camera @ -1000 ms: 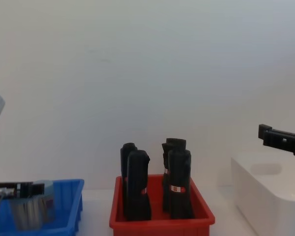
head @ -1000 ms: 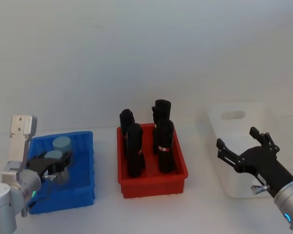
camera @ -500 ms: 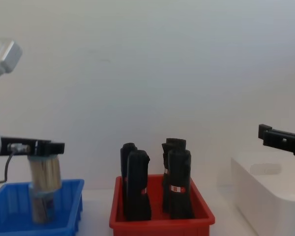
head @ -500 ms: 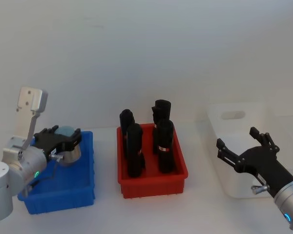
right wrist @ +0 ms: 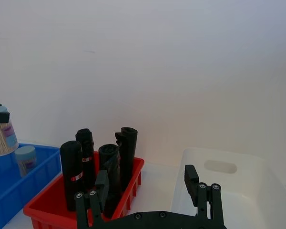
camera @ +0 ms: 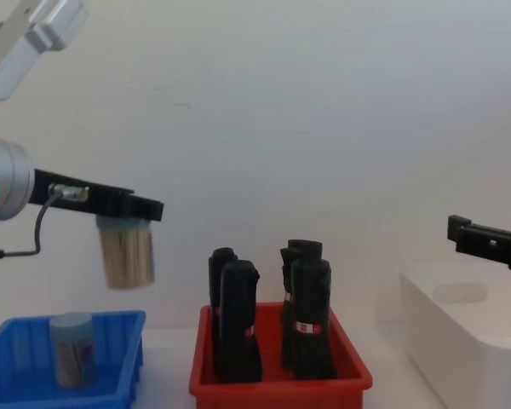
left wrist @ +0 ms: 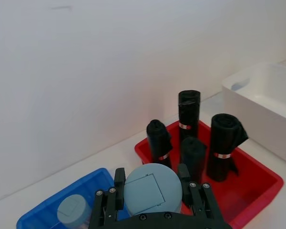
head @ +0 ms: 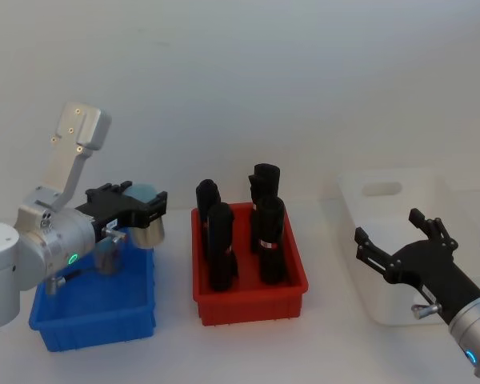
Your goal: Pick the cotton swabs from the blue box and place them into the white box.
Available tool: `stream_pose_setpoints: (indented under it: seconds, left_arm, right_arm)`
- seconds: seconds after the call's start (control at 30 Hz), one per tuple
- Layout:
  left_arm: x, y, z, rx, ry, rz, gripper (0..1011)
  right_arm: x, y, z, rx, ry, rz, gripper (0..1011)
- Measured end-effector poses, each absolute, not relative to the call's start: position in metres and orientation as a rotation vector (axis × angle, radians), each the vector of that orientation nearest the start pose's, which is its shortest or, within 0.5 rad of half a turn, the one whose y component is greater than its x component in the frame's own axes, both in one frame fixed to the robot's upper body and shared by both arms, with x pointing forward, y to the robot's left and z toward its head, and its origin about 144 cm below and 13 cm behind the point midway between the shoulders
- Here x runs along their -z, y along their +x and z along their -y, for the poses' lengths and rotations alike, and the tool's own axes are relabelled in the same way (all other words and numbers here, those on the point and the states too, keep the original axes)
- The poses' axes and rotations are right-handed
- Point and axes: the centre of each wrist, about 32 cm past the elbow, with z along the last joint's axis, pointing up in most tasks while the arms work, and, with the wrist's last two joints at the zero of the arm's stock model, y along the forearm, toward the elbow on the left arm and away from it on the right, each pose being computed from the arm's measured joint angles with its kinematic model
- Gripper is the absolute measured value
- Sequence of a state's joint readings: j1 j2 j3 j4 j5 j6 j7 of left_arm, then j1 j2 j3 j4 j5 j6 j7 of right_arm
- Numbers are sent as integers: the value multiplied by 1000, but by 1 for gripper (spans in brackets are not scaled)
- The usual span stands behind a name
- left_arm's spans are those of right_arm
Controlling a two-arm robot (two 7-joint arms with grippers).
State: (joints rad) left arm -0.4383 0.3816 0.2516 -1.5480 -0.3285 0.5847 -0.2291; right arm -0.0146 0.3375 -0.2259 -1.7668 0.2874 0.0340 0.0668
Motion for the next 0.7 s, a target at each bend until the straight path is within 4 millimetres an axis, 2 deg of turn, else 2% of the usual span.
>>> stream_pose_setpoints:
  seconds: [0.27,0.7]
  left_arm:
    - [-1307,552,-257,-1059,317,-110,666]
    - [-1322,552,-249,-989,325,-114,666]
  right_arm:
    - [-1189,443,237,1229,26,75,1001]
    - [-1189,443,237,1228,26,75,1001]
